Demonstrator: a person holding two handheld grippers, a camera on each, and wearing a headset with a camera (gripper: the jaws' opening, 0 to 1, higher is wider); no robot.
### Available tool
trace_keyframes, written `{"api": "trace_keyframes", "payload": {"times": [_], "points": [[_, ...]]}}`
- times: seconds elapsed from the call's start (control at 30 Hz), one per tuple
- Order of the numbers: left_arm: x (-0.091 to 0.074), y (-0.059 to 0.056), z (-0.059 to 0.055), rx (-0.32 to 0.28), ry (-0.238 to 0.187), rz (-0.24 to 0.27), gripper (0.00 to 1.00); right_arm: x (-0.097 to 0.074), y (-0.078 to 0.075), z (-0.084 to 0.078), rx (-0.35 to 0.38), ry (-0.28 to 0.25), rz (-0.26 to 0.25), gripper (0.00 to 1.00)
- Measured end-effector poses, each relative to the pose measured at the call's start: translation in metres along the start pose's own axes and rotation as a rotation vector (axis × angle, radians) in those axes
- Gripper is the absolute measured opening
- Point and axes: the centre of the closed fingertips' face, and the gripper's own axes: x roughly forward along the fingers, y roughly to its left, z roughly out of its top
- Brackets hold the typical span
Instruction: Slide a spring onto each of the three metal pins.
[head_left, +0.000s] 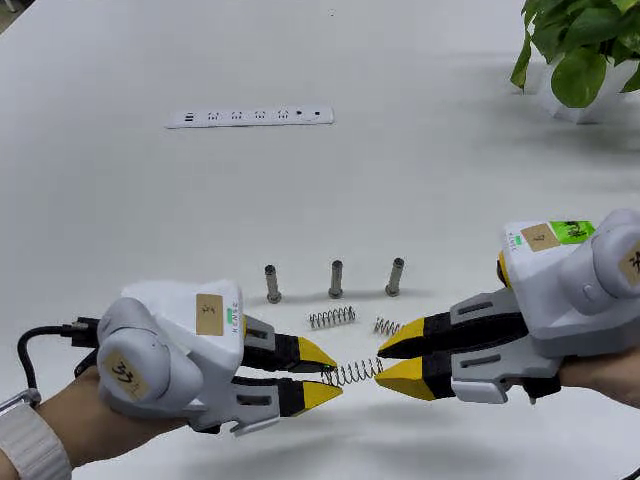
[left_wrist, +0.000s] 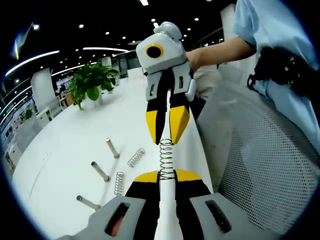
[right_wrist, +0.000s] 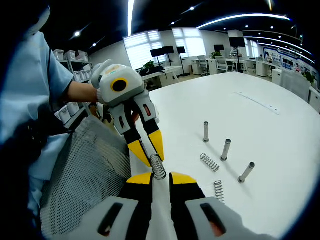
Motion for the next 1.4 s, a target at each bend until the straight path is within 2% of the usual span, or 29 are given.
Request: {"api": "trace_keyframes", "payload": {"times": [0.2, 0.63, 1.4], "points": [[0.001, -0.002, 0.002, 0.004, -0.005, -0.012, 0.09, 0.001, 0.005, -0.002, 0.003, 0.009, 0.023, 0.12], [0.006, -0.003, 0.002, -0.040, 0.009, -0.007, 0.09, 0.000, 0.006, 0.004, -0.055, 0.031, 0.000, 0.12], [0.009, -0.002, 0.001, -0.063, 0.029, -0.011, 0.09, 0.002, 0.011, 0.017, -0.115, 0.050, -0.013, 0.12]]}}
